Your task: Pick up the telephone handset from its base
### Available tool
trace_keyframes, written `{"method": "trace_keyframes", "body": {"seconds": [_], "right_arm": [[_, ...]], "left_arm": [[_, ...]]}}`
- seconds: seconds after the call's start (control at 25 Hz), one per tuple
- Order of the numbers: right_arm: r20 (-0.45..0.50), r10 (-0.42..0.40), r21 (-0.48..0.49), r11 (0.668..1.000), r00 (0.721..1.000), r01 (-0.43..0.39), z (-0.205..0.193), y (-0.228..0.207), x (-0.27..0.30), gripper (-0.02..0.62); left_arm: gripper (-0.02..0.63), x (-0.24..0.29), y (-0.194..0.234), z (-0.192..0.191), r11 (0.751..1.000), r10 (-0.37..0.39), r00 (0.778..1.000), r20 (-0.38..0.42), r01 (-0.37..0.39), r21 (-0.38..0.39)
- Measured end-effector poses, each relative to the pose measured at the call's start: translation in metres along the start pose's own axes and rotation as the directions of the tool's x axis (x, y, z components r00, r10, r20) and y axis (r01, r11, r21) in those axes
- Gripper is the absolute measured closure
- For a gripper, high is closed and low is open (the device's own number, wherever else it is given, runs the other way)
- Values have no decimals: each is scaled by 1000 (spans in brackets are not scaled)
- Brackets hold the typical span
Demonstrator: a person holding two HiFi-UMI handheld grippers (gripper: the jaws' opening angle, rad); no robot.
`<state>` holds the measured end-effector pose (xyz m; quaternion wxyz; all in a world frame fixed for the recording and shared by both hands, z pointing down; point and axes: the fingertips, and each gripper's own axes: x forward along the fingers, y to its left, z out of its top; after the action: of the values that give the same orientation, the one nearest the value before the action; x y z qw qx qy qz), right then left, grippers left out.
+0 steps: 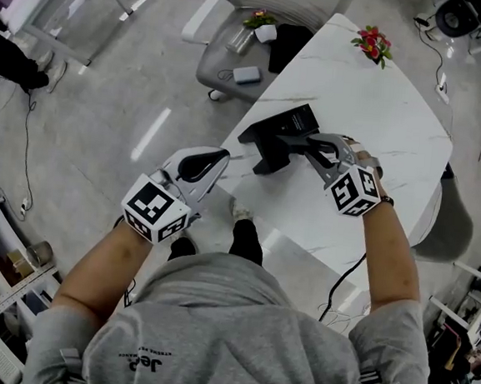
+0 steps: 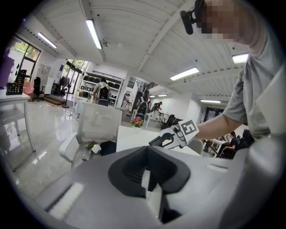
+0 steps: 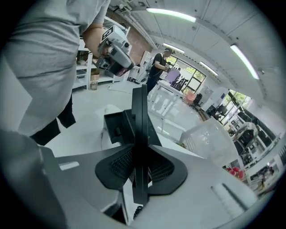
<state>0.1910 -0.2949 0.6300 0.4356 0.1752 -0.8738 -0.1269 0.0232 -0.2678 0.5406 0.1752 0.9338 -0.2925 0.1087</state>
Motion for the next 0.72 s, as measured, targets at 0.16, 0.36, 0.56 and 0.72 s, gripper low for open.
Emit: {"method": "trace_keyframes", "body": {"seconds": [0.16,0.36,0.56,0.72], "right_arm": [[88,-96,174,982,991,80,32,-24,-26,518],[219,-230,338,930,948,147,104,-70,-62,518],[321,-300,449,883,898,135,182,-104,-91,518],[405,-334,510,855,851,93,250,-126,-112,518]], "left_arm": [[548,-26,6,18,1000,28,999,39,-28,-3],[548,-69,20,53,996,88,990,106,-88,-8],[548,-126,32,94,986,164,968,192,-164,-16],[548,-180,39,124,973,225,941,253,-230,-10]]}}
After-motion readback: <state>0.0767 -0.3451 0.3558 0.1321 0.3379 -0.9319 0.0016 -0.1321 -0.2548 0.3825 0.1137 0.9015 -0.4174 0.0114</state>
